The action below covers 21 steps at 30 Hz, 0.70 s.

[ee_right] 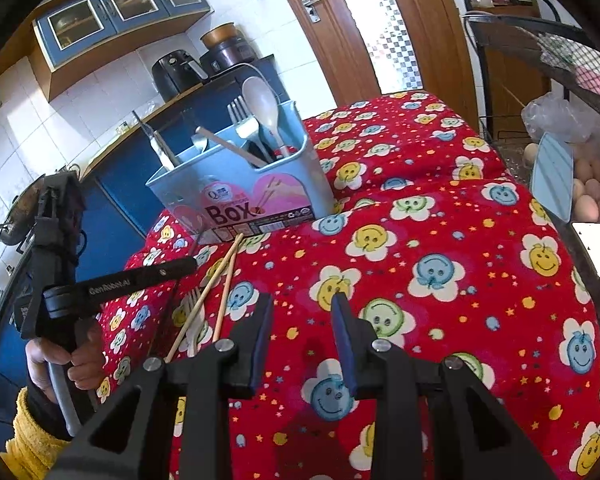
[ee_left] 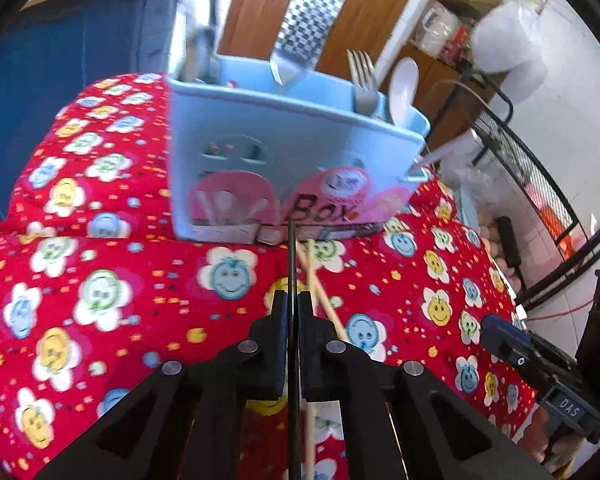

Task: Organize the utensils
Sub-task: 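Lift the chopstick with the left tool while the right tool grasps another wooden chopstick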

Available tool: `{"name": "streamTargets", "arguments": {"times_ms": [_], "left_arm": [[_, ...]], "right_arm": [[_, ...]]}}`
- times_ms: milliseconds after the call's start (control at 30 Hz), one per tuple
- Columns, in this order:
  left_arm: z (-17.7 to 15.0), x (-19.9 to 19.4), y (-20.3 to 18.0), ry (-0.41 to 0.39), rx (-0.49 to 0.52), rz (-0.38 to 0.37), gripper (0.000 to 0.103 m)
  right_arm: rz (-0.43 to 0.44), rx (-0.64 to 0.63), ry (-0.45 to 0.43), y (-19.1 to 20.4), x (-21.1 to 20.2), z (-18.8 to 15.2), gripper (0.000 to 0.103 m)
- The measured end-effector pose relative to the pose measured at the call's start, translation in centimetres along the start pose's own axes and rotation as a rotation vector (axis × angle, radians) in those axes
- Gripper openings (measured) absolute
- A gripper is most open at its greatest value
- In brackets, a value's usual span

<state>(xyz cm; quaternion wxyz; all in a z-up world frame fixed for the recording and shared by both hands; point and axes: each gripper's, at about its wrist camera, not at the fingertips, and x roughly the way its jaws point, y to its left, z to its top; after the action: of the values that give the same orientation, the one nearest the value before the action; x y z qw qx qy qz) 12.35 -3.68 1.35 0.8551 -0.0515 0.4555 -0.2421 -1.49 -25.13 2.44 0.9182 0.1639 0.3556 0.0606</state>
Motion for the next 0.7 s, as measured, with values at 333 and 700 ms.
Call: {"name": "streamTargets", "arguments": {"times_ms": [333, 700], "left_arm": [[0.1, -5.3, 2.6, -0.14, -0.019, 0.118, 0.005], [-0.1, -9.3, 4.7, -0.263, -0.048, 0.155, 0.005]], "right_arm": [[0.029, -0.042, 0.081, 3.3, 2.2, 0.9, 0.033], [0.077, -0.051, 0.199, 7.7, 6.6, 2.4, 0.032]]}}
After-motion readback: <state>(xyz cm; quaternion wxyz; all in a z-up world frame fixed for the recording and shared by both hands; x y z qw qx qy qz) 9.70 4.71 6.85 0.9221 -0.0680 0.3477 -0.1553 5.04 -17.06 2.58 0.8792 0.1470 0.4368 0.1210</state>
